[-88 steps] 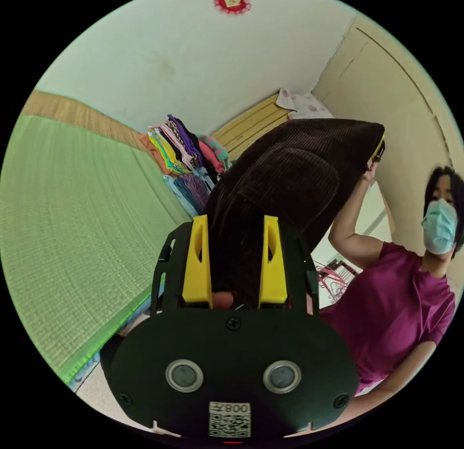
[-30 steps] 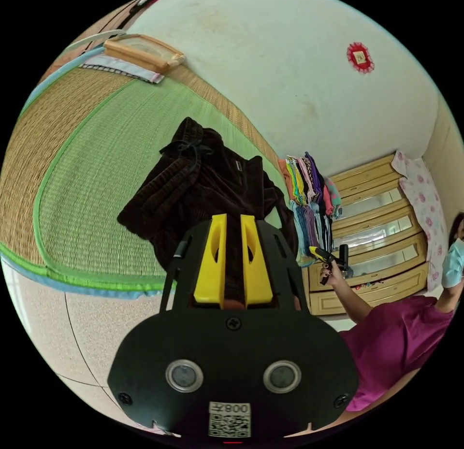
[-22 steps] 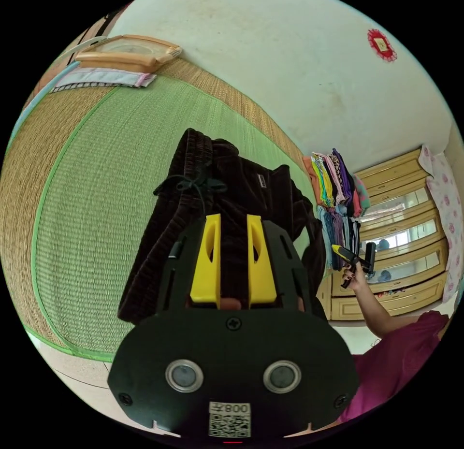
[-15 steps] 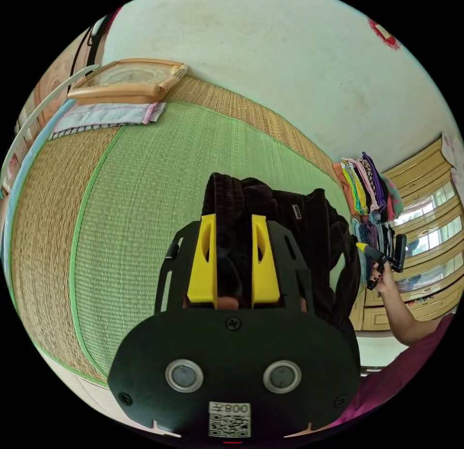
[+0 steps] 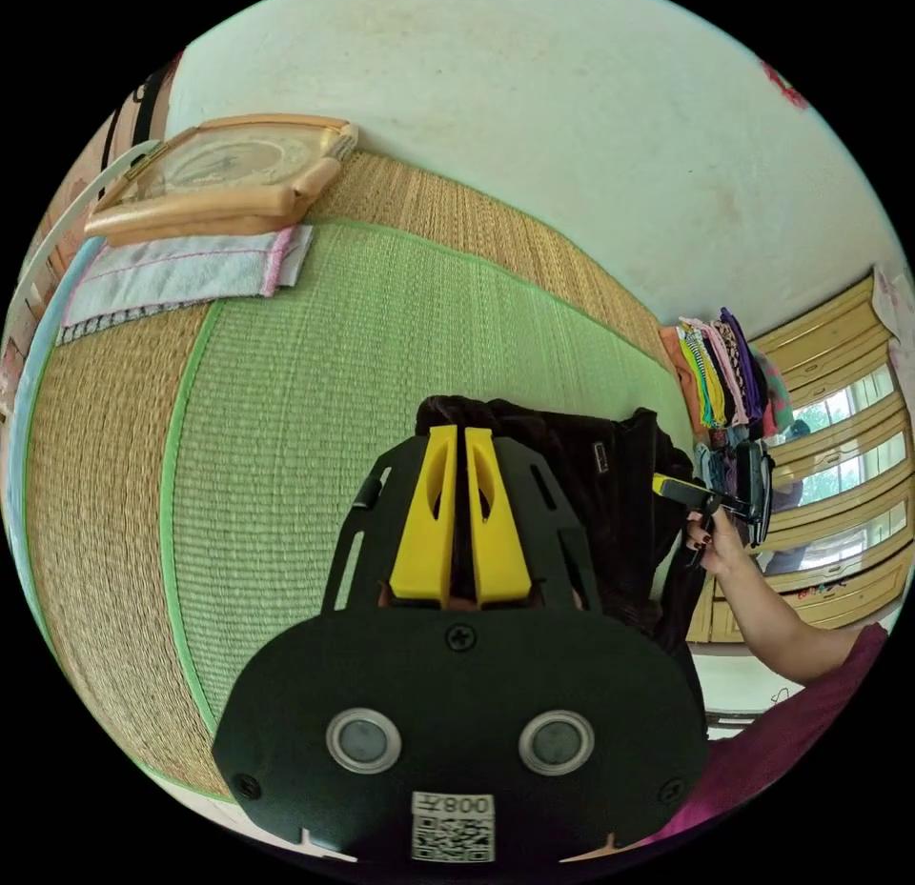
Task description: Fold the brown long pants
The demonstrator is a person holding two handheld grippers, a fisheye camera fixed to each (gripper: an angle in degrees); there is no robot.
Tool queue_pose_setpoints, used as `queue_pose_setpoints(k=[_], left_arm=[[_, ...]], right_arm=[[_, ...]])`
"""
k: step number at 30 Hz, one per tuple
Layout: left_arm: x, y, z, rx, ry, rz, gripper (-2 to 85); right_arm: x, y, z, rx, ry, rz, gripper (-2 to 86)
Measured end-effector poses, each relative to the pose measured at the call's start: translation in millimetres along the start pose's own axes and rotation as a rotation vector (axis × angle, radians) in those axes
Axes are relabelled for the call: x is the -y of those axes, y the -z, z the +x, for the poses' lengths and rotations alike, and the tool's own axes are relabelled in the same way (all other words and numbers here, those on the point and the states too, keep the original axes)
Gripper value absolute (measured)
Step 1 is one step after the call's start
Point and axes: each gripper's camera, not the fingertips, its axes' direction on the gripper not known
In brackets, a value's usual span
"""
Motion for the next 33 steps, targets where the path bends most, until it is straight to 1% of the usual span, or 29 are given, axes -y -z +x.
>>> queue_pose_setpoints(k=[1, 5, 10, 12, 13, 15, 17, 21, 23, 27, 29, 33], left_arm=[[5, 13, -3, -0.009, 0.013, 0.038, 1.6], [20, 55, -12, 0.076, 0.056, 0.132, 1.6], [5, 75, -23, 0.094, 0.139, 0.153, 2.4], [-14, 85, -22, 0.063, 0.152, 0.181, 3.7], [-28, 88, -19, 0.012, 0.138, 0.179, 4.5], [-52, 85, -9, -0.070, 0.093, 0.121, 5.8], [-89, 73, 14, -0.131, 0.020, -0.003, 7.0], [-141, 58, 48, -0.154, -0.046, -0.142, 7.6], [-162, 53, 68, -0.206, -0.048, -0.196, 8.0], [-167, 46, 114, -0.215, -0.136, -0.258, 9.2], [-160, 37, 148, -0.212, -0.212, -0.299, 9.7], [-144, 18, 191, -0.141, -0.279, -0.346, 9.9]], right_arm=[[1, -2, -5, 0.003, 0.006, 0.001, 6.4], [5, -3, -48, 0.036, 0.056, 0.040, 6.9], [-19, 15, -83, -0.002, 0.085, 0.071, 7.2], [-57, 41, -82, -0.021, 0.058, 0.110, 7.4], [-69, 49, -80, -0.031, 0.049, 0.120, 7.5], [-122, 83, -63, -0.098, -0.009, 0.156, 7.7], [-165, 110, -41, -0.161, -0.088, 0.182, 7.9], [-258, 179, 19, -0.243, -0.307, 0.272, 8.2], [-285, 206, 39, -0.295, -0.367, 0.309, 8.4], [-307, 246, 85, -0.391, -0.448, 0.303, 9.1], [-307, 257, 106, -0.419, -0.470, 0.291, 9.2], [-296, 275, 154, -0.480, -0.508, 0.253, 9.3]])
